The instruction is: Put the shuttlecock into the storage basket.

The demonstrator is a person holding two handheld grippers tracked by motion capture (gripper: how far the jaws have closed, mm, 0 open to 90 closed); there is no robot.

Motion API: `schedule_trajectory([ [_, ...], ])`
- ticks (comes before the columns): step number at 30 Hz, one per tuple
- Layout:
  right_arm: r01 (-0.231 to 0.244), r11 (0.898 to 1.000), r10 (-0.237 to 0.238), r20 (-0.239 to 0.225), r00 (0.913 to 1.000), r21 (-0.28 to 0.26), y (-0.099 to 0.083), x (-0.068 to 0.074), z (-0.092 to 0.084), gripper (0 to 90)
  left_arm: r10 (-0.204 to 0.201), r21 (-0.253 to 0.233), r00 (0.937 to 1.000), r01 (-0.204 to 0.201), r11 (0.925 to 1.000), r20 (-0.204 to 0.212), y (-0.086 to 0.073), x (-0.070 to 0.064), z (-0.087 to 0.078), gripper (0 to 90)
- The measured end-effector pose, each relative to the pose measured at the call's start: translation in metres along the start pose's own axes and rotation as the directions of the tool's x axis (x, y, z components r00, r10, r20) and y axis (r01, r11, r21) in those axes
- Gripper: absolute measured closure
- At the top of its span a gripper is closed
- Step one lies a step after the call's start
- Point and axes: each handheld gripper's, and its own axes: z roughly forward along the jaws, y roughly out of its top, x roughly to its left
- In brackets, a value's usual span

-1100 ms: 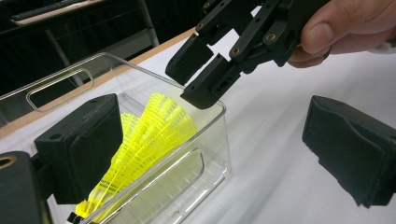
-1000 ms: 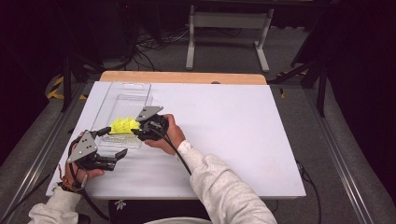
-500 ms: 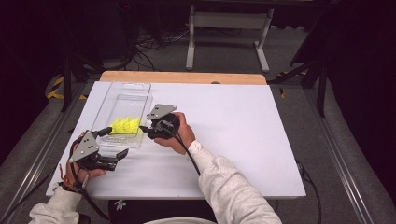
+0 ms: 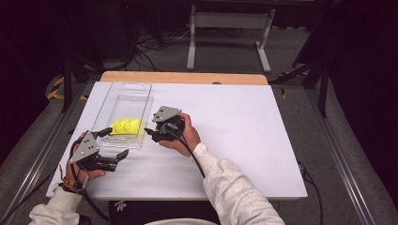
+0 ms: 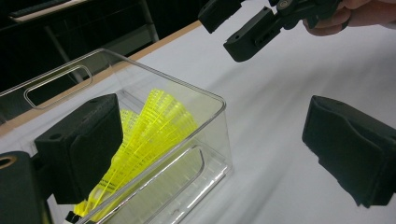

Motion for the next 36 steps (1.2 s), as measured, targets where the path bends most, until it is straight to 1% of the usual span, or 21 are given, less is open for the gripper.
schedule_trajectory([
  [3, 0.0, 1.0, 0.0, 0.01, 1.0, -0.002, -0.002, 0.0, -0.001, 36.2, 0.003, 0.002, 1.0, -0.003, 1.0, 0.001, 0.0, 0.0, 0.0, 6.0],
  [7, 0.006, 1.0, -0.006, 0.042, 0.9991, 0.003, -0.008, 0.0, -0.003, 30.2, 0.011, 0.006, 0.9999, -0.011, 0.9999, 0.001, 0.0, 0.0, 0.001, 5.9],
  [8, 0.003, 1.0, -0.003, 0.052, 0.9987, 0.003, -0.009, 0.0, -0.004, 27.5, 0.01, 0.006, 0.9999, -0.01, 0.9999, 0.002, 0.0, -0.001, 0.001, 5.9],
  [9, 0.003, 1.0, -0.003, 0.052, 0.9987, 0.003, -0.009, 0.0, -0.004, 27.5, 0.01, 0.006, 0.9999, -0.01, 0.9999, 0.002, 0.0, -0.001, 0.001, 5.9],
  [10, 0.003, 1.0, -0.003, 0.058, 0.9983, 0.004, -0.01, 0.0, -0.004, 24.8, 0.011, 0.006, 0.9999, -0.011, 0.9999, 0.002, 0.0, 0.0, 0.001, 5.9],
  [11, 0.01, 1.0, -0.01, 0.077, 0.997, 0.007, -0.012, 0.001, -0.005, 24.3, 0.01, 0.004, 0.9999, -0.01, 0.9999, 0.002, 0.0, 0.0, 0.001, 5.9],
  [15, 0.012, 1.0, -0.012, 0.107, 0.9942, 0.007, -0.018, 0.003, -0.007, 19.1, 0.013, 0.005, 0.9999, -0.013, 0.9999, 0.002, 0.0, 0.0, 0.002, 5.8],
  [17, 0.023, 1.0, -0.023, 0.124, 0.992, 0.003, -0.02, 0.004, -0.009, 16.4, 0.01, 0.006, 0.9999, -0.01, 0.9999, 0.005, 0.0, -0.001, 0.002, 5.9],
  [22, 0.022, 0.999, -0.019, 0.136, 0.9906, -0.023, -0.025, 0.003, -0.019, 13.9, 0.016, 0.01, 0.9999, -0.016, 0.9998, 0.005, 0.0, -0.001, 0.003, 5.8],
  [25, 0.015, 1.0, -0.011, 0.149, 0.9888, -0.024, -0.029, 0.0, -0.026, 13.3, 0.016, 0.011, 0.9999, -0.016, 0.9998, 0.006, 0.0, -0.001, 0.003, 5.8],
  [27, 0.013, 1.0, -0.009, 0.149, 0.9888, -0.026, -0.03, 0.0, -0.027, 12.6, 0.02, 0.016, 0.9998, -0.02, 0.9997, 0.004, 0.0, -0.002, 0.003, 5.8],
  [31, 0.004, 0.999, 0.003, 0.155, 0.9879, -0.049, -0.033, -0.004, -0.036, 11.0, 0.018, 0.017, 0.9998, -0.018, 0.9997, 0.004, 0.0, -0.001, 0.004, 5.8],
  [33, 0.003, 0.999, 0.005, 0.159, 0.9873, -0.05, -0.034, -0.005, -0.038, 10.2, 0.01, 0.015, 0.9999, -0.01, 0.9998, 0.007, 0.0, -0.002, 0.004, 5.8],
  [35, 0.007, 0.999, 0.002, 0.161, 0.9869, -0.052, -0.035, -0.006, -0.04, 9.6, 0.014, 0.018, 0.9999, -0.014, 0.9997, 0.005, 0.0, -0.001, 0.005, 5.7],
  [36, 0.0, 0.998, 0.009, 0.159, 0.9873, -0.059, -0.036, -0.008, -0.042, 9.6, 0.014, 0.018, 0.9999, -0.014, 0.9997, 0.005, 0.0, -0.001, 0.005, 5.6],
])
